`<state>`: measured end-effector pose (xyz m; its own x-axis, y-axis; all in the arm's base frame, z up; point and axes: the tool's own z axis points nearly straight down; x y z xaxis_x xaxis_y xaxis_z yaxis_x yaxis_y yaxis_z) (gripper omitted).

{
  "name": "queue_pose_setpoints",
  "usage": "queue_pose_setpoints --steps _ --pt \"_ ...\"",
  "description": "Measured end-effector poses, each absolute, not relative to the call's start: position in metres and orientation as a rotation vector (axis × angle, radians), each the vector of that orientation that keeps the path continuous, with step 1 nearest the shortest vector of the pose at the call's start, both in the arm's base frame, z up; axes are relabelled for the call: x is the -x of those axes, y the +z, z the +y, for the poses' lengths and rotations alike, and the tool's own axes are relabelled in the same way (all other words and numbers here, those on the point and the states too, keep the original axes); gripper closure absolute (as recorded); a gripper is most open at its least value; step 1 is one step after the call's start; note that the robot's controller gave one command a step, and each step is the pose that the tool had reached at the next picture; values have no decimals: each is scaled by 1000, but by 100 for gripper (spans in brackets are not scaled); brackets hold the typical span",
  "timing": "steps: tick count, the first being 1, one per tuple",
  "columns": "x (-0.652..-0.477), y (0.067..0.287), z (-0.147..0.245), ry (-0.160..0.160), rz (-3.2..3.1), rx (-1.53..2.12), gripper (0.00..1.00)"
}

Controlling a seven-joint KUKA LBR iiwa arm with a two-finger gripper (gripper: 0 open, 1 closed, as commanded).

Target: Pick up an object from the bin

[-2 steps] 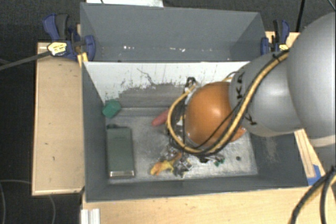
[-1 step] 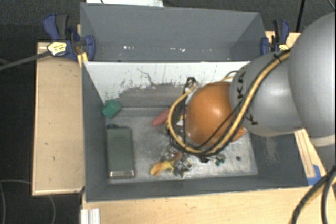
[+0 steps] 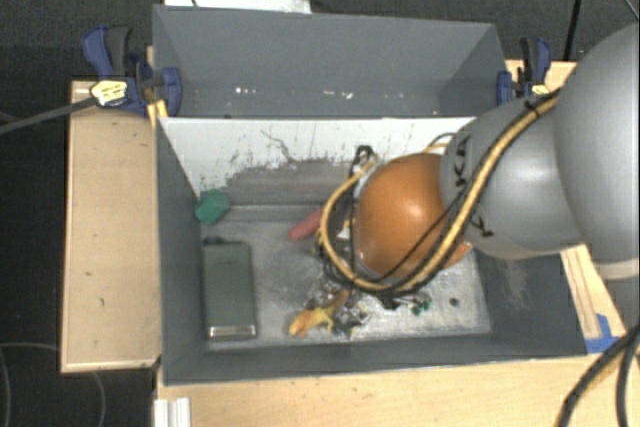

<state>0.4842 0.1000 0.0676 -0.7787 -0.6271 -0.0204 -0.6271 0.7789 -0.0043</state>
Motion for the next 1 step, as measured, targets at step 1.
queue_pose_setpoints --steps 1 --pt "-483 75 99 2 2958 1033 100"
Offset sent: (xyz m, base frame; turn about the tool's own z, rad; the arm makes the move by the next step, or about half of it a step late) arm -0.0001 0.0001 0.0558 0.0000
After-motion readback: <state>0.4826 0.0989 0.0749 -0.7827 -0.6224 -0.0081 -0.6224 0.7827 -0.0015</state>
